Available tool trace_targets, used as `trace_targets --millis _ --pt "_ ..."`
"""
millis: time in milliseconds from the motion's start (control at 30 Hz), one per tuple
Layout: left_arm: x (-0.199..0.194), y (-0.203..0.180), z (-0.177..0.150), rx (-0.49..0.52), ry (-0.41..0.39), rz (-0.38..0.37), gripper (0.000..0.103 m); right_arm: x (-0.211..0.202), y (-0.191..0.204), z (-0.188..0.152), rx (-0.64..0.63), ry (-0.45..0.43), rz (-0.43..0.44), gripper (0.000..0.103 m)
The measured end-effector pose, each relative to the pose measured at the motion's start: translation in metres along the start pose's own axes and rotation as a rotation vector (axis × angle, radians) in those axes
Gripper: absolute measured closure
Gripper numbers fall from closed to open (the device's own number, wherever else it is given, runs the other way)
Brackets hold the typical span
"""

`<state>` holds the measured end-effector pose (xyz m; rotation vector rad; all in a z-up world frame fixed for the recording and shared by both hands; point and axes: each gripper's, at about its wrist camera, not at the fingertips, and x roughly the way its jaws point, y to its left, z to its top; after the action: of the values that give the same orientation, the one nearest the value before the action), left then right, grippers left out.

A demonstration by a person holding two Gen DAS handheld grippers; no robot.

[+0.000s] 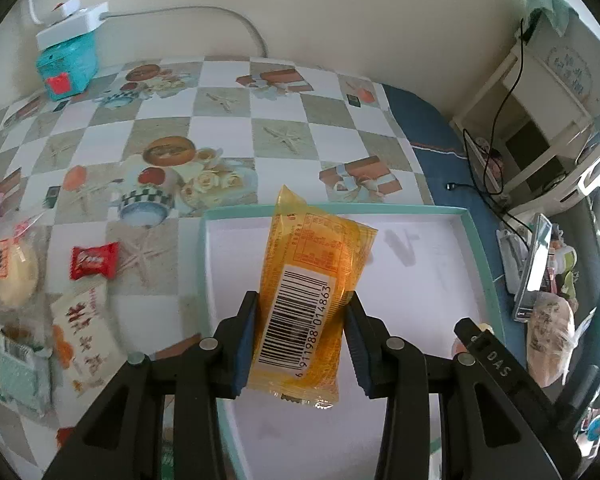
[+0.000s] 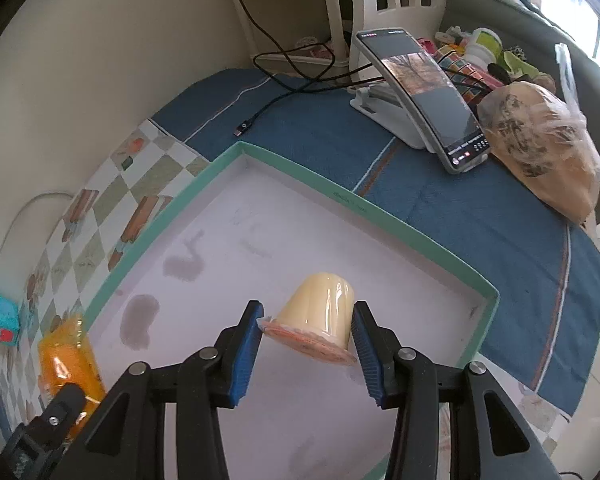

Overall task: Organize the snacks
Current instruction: 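Carry both snacks over the white tray and open both tools, then withdraw both tools from the tray back toward the snack pile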

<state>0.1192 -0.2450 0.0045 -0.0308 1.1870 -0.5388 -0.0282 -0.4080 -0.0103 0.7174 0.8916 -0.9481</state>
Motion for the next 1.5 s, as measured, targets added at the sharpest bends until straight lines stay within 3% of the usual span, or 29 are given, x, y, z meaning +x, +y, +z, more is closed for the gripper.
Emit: trace_targets --millis 167,267,300,400,467,500,567,800,867,1400,1500 --pt "0.009 -0.003 0.002 0.011 0.01 0.005 0.058 0.0 0.001 0.005 0.001 -0.01 0.002 0.054" --pt "0.004 -0.001 0.004 0.007 -0.006 0.011 0.041 -0.001 0.002 0.007 -0.005 -0.009 0.005 0.053" --pt "0.0 0.001 0.004 -0.001 -0.018 0.01 0.035 -0.003 0.003 0.006 -0.01 -0.009 0.003 0.05" --pt "-0.013 0.009 0.007 -0.019 -0.042 0.03 0.03 -0.009 0.008 0.007 -0.028 -0.006 0.005 0.037" --pt "-0.021 0.018 0.009 -0.039 -0.058 0.085 0.021 -0.014 0.012 0.006 -0.047 -0.006 0.011 0.034" --pt "-0.026 0.023 0.008 -0.052 -0.065 0.118 0.015 -0.018 0.015 0.005 -0.06 -0.007 0.014 0.027" --pt "-0.035 0.037 0.006 -0.077 -0.079 0.188 0.014 -0.022 0.018 0.002 -0.071 -0.011 0.017 0.015" --pt "-0.061 0.081 -0.011 -0.141 -0.108 0.351 0.008 -0.04 0.033 -0.023 -0.148 -0.001 0.037 0.012" --pt "-0.07 0.09 -0.017 -0.145 -0.112 0.366 0.006 -0.047 0.037 -0.031 -0.167 -0.006 0.045 0.0" --pt "-0.137 0.14 -0.065 -0.207 -0.198 0.519 0.003 -0.1 0.078 -0.094 -0.371 -0.038 0.102 0.0" --pt "-0.147 0.15 -0.072 -0.236 -0.221 0.508 0.003 -0.106 0.089 -0.11 -0.426 -0.04 0.114 0.0"
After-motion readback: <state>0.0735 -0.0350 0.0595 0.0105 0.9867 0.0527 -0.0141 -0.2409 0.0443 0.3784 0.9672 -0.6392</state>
